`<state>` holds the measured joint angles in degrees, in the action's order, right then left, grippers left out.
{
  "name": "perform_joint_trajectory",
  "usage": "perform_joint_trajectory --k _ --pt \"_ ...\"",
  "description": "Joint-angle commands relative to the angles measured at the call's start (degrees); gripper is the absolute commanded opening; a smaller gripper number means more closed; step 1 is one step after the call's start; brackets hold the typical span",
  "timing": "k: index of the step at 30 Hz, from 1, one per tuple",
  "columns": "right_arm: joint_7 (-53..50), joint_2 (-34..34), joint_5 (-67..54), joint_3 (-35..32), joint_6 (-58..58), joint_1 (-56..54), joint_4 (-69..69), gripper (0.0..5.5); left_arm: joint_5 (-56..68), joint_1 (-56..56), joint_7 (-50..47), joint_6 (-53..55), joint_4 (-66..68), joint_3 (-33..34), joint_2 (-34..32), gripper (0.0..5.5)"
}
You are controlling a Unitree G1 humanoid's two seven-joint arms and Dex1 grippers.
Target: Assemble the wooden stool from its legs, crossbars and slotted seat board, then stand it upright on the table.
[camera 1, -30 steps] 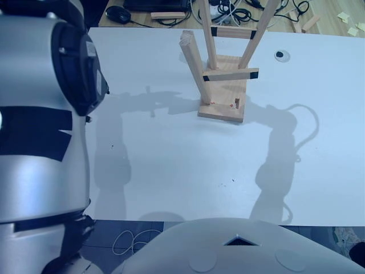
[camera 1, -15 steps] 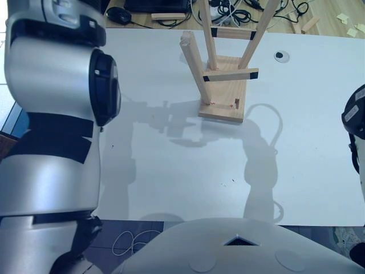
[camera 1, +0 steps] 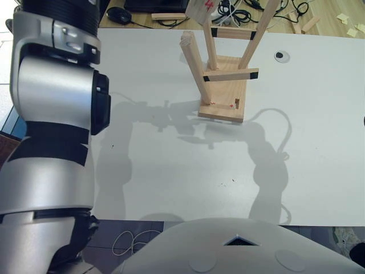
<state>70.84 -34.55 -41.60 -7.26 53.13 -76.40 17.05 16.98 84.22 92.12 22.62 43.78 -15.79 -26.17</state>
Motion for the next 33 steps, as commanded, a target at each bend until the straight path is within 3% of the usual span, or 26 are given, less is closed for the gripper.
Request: perform_joint_trajectory --k 1,7,14,21,24,28,31,33 --pt "1.15 -0.55 -0.22 0.74 0.15 0.92 0.00 1.36 1.12 -0.60 0.36 0.52 -1.34 -1.00 -1.86 1.00" --pt "0.33 0.46 -0.73 0.18 -0.62 2.13 -0.88 1.15 0.61 -0.93 0.26 -1.13 -1.58 0.17 -0.61 1.00" --pt "-2.18 0.28 0.37 -0.99 -3.22 4.38 -1.30 1.04 -1.52 0.07 -4.29 -2.55 0.95 3.81 0.33 2.17" --pt "-10.54 -2.10 1.86 -7.68 -8.66 8.71 -1.04 1.02 0.00 -4.78 -6.51 0.01 -0.44 12.05 -9.52 3.28" --pt "-16.59 -3.76 2.03 -12.32 -8.05 13.95 -3.51 1.02 1.91 -10.91 -16.70 1.17 -2.18 20.66 -14.00 3.75" --pt "-27.10 -1.45 -0.64 -18.62 -3.43 26.92 -13.84 1.02 -2.47 -25.97 -44.47 -7.27 -3.93 28.22 -10.66 4.39" --pt "-36.34 3.57 -0.50 -21.40 -3.19 36.63 -21.06 1.02 -3.79 -38.42 -57.05 -7.68 -14.46 27.59 -2.32 4.85" --pt "-44.22 7.30 1.19 -22.62 -3.95 42.23 -25.65 1.01 -6.89 -45.75 -64.64 -1.14 -23.71 23.51 2.11 5.29"
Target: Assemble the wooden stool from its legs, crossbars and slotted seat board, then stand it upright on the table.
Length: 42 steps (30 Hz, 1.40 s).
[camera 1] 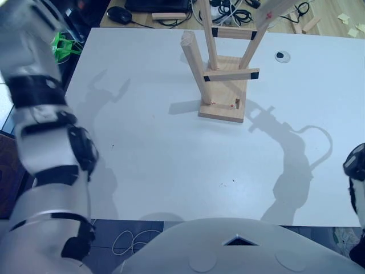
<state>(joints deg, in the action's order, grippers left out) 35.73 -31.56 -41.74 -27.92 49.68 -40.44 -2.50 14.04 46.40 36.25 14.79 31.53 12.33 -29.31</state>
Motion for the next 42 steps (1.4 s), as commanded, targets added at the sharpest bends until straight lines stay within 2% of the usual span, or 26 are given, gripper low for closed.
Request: perform_joint_trajectory --k 1,3,7,9,14,22,28,30,33,39,42 --pt "-13.08 6.31 1.11 -2.53 0.45 8.88 -9.42 1.01 -5.11 -11.37 -12.54 12.88 -17.01 -6.41 7.20 5.40" --pt "-19.92 9.70 -0.51 -3.76 2.99 13.29 -14.97 1.01 -7.11 -17.00 -15.82 22.67 -27.02 -11.29 8.98 5.40" --pt "-26.28 12.94 -2.72 -4.27 5.21 18.65 -20.44 1.01 -9.46 -23.01 -13.75 33.10 -39.21 -22.29 7.33 5.40" --pt "-27.63 13.74 -4.52 -3.94 5.90 19.91 -21.98 1.01 -10.85 -25.06 -12.83 35.15 -42.48 -27.05 6.53 5.40" --pt "-30.22 14.88 -7.52 -3.84 5.83 21.06 -22.19 1.01 -13.81 -27.23 -15.26 34.78 -41.06 -33.01 9.64 5.40" --pt "-35.31 16.15 -12.56 -4.75 5.79 21.17 -20.49 1.01 -6.47 -27.69 -11.45 41.49 -41.06 -32.85 17.85 5.40" --pt "-36.50 16.01 -14.10 -3.73 5.06 22.42 -20.26 1.01 -1.79 -28.49 -11.35 46.30 -43.17 -31.20 21.21 5.40" --pt "-36.83 16.21 -14.33 -3.18 4.82 22.71 -20.12 1.01 -2.70 -28.26 -12.00 46.40 -44.41 -32.33 20.12 5.40" --pt "-37.29 16.57 -14.87 -2.43 4.62 23.01 -20.38 1.01 -11.23 -26.73 -15.75 39.96 -43.18 -36.79 14.21 5.40" --pt "-38.40 17.17 -15.87 -1.19 4.83 24.40 -21.59 1.01 -14.35 -26.32 -15.47 37.18 -41.48 -38.20 12.25 5.40" --pt "-39.39 17.63 -16.36 -0.15 4.87 25.56 -22.45 1.01 -13.24 -26.42 -14.14 38.15 -39.77 -38.97 13.90 5.40"
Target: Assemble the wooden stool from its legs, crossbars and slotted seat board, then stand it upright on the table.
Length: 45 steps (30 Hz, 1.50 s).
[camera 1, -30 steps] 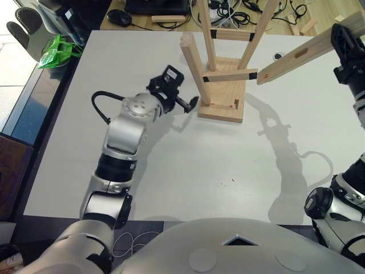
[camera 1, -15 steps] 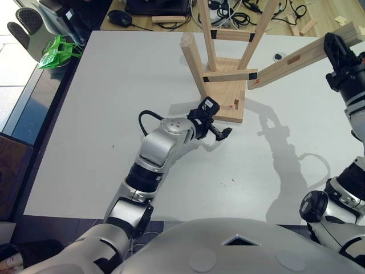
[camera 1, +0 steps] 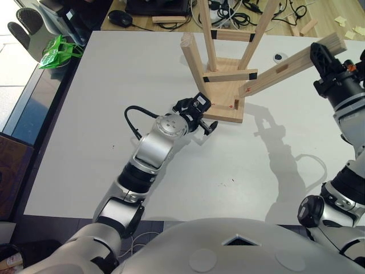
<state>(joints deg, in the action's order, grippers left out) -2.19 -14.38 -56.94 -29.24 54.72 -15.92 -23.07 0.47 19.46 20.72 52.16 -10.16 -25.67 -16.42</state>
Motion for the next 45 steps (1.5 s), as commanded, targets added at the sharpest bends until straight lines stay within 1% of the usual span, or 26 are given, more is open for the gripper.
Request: perform_joint_trajectory --k 1,5,10,16,20,24,29,31,35,39,45 --pt "-1.73 0.55 -1.42 1.41 -0.11 1.33 -2.09 1.01 0.76 0.60 1.70 1.28 2.53 -1.16 1.79 5.40" --pt "-2.31 0.62 -2.36 2.54 -0.08 1.79 -2.56 1.01 1.45 0.77 2.75 2.17 5.14 -1.92 4.22 5.40" --pt "-1.81 -0.45 -1.66 2.74 -1.30 2.66 -1.78 1.01 3.28 0.18 4.59 2.80 4.39 -1.51 5.72 5.40" --pt "1.18 -4.31 -0.10 1.86 -3.09 2.01 2.30 1.01 4.18 -0.85 4.71 3.72 1.51 -2.62 6.83 5.40" --pt "5.74 -7.03 0.72 1.51 -4.82 1.14 7.37 1.01 2.49 -0.47 3.79 2.41 0.80 -2.89 5.52 5.40" --pt "11.83 -11.27 2.78 1.55 -6.81 -1.59 15.35 1.01 2.46 1.42 3.92 0.90 0.84 -0.31 4.10 5.40" --pt "19.19 -14.44 7.87 5.47 -8.59 -0.44 21.13 1.01 2.55 2.57 2.98 -0.97 2.04 2.42 4.51 5.40" --pt "21.15 -14.89 8.40 6.43 -8.83 -0.41 21.89 1.01 2.74 2.38 2.69 -1.34 1.99 2.75 5.13 5.40" --pt "22.11 -14.35 6.89 5.72 -8.75 -2.85 22.47 1.01 2.36 1.68 2.39 -1.76 2.44 2.63 5.37 5.40" --pt "22.16 -13.82 5.54 6.59 -6.70 -2.67 20.28 1.01 2.02 1.74 2.14 -2.06 3.47 2.80 5.03 5.40" --pt "23.01 -14.52 7.16 7.25 -6.61 -1.88 20.08 1.01 1.91 1.69 1.77 -1.87 3.75 2.75 5.19 5.40"
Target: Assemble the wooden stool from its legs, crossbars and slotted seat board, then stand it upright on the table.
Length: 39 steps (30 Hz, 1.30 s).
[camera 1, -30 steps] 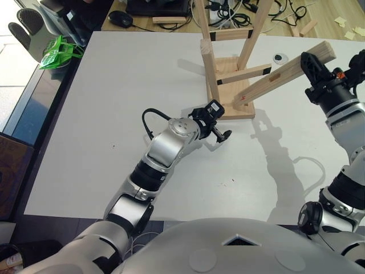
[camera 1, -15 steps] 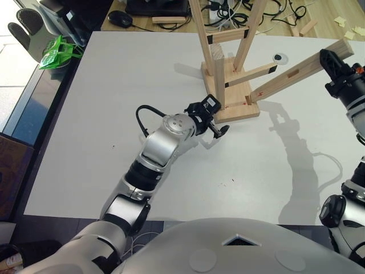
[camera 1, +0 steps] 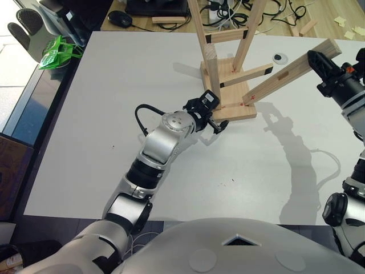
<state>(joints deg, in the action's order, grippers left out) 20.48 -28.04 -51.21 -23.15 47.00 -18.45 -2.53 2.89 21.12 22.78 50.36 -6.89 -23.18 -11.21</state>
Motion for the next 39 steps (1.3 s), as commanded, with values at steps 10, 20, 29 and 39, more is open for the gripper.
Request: perform_joint_trajectory --k 10,20,29,39 --pt "-5.14 -6.48 5.18 7.39 12.01 -12.43 -0.96 1.01 -0.21 -0.46 -0.35 -1.19 0.18 0.39 0.55 5.40" --pt "0.23 -10.39 12.86 13.56 14.27 -17.58 6.34 1.00 -0.15 -0.58 -0.83 -2.72 1.53 1.20 1.63 5.40" --pt "7.01 -6.60 17.05 13.71 4.49 -16.05 15.16 1.00 -0.17 -0.51 -0.54 -3.54 1.96 1.33 1.92 5.40" --pt "15.06 -6.62 15.33 10.20 1.52 -18.71 18.88 1.00 -0.57 0.58 -0.81 -7.66 1.44 1.48 3.14 5.40"
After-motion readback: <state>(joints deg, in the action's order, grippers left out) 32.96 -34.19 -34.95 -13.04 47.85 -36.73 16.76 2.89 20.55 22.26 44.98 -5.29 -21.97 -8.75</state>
